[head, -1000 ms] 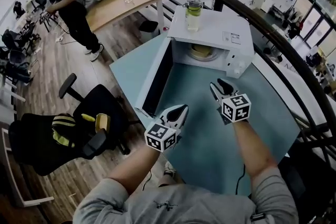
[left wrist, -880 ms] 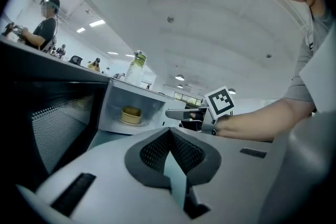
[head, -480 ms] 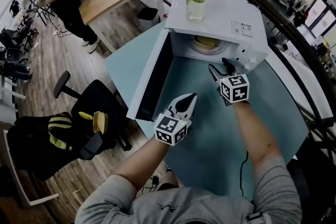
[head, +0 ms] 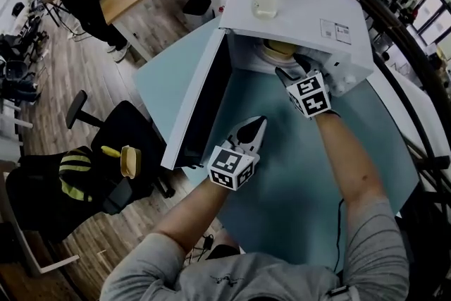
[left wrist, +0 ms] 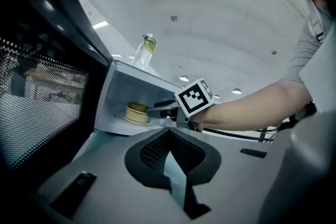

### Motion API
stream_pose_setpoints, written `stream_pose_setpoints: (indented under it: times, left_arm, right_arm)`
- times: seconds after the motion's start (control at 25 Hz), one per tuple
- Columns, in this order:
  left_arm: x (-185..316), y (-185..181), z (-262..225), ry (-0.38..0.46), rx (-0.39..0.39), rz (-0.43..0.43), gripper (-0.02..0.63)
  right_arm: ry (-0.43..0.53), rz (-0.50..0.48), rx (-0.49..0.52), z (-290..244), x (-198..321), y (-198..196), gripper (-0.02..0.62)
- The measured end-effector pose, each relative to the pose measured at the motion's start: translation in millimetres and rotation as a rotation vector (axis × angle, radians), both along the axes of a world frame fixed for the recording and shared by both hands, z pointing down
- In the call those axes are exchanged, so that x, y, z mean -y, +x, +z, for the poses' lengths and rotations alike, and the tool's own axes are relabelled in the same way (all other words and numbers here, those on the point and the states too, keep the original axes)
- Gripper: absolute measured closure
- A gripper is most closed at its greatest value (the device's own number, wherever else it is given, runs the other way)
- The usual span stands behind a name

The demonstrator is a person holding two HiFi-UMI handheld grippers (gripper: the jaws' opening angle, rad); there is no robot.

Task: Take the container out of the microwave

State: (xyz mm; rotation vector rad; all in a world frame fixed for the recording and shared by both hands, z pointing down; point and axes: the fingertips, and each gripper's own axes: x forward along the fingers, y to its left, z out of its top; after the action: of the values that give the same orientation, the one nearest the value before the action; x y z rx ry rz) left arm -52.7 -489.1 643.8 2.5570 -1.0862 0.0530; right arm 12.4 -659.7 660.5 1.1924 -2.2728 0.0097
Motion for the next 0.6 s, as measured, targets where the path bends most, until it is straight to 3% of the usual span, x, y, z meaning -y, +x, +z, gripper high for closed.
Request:
stream_pose_setpoints:
  times: [0.6]
  left_arm:
    - [17,5,10,0.027,0.001,0.021,0.6]
  right_arm:
    - [-0.044,-0.092,-0.291,28,41,-14,0.411]
